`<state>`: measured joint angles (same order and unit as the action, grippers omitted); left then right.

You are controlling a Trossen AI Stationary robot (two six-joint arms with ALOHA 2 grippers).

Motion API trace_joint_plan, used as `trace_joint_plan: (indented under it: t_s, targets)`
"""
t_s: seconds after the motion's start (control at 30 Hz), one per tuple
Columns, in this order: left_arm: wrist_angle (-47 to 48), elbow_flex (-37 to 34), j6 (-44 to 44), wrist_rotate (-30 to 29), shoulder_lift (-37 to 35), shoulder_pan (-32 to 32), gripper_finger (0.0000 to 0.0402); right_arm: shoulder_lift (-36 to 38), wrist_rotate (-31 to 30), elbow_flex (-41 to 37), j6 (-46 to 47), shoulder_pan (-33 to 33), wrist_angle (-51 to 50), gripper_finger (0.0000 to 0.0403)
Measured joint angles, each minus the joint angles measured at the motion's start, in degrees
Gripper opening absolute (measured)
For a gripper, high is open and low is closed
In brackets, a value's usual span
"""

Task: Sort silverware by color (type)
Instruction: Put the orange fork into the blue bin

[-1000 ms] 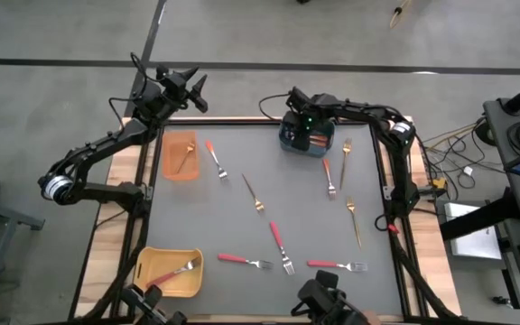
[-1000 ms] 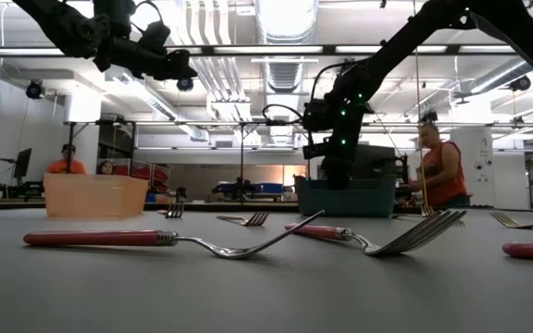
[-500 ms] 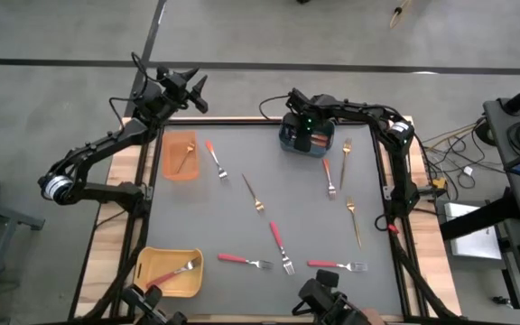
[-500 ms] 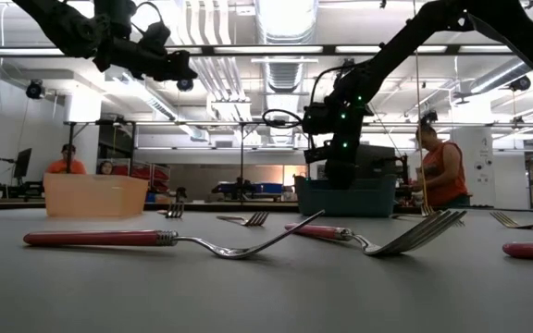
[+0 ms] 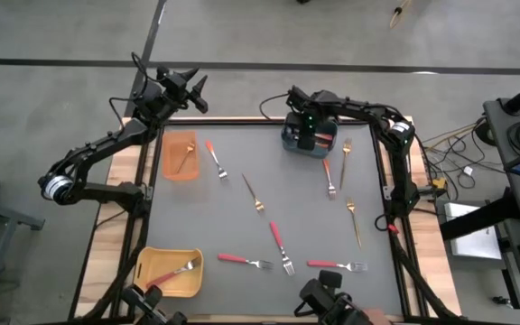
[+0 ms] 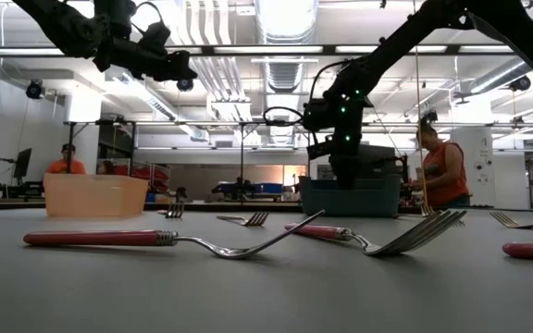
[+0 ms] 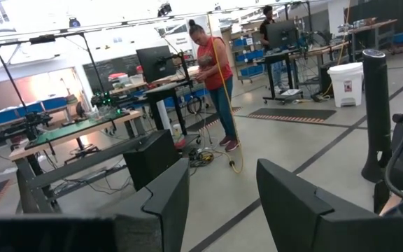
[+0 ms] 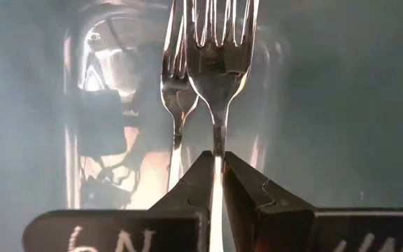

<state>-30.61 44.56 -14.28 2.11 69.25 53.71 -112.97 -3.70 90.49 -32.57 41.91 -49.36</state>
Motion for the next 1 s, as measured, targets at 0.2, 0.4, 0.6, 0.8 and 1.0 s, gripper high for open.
trace_joint_plan:
  t_s: [0.2,0.4,0.6,0.8,1.0]
  targets:
    - [0.4,0.0,0.2,0.0,0.0,0.0,0.0149,0.0,-0.5,2.9,0.0,0.0,-4.9,0.0013]
    - [0.4,0.0,1.2,0.0,0.0,0.0,0.0149,0.0,-0.5,3.8,1.7,0.0,-6.7,0.0013]
    - [0.4,0.0,1.5,0.0,0.0,0.0,0.0149,-0.4,-0.4,3.8,2.5,0.0,-6.9,0.0013]
    - [0.5,0.0,1.5,0.0,0.0,0.0,0.0149,-0.4,-0.4,3.7,3.6,0.0,-7.7,0.0013]
    - [0.5,0.0,1.5,0.0,0.0,0.0,0.0149,-0.4,-0.4,3.7,4.6,0.0,-8.9,0.0013]
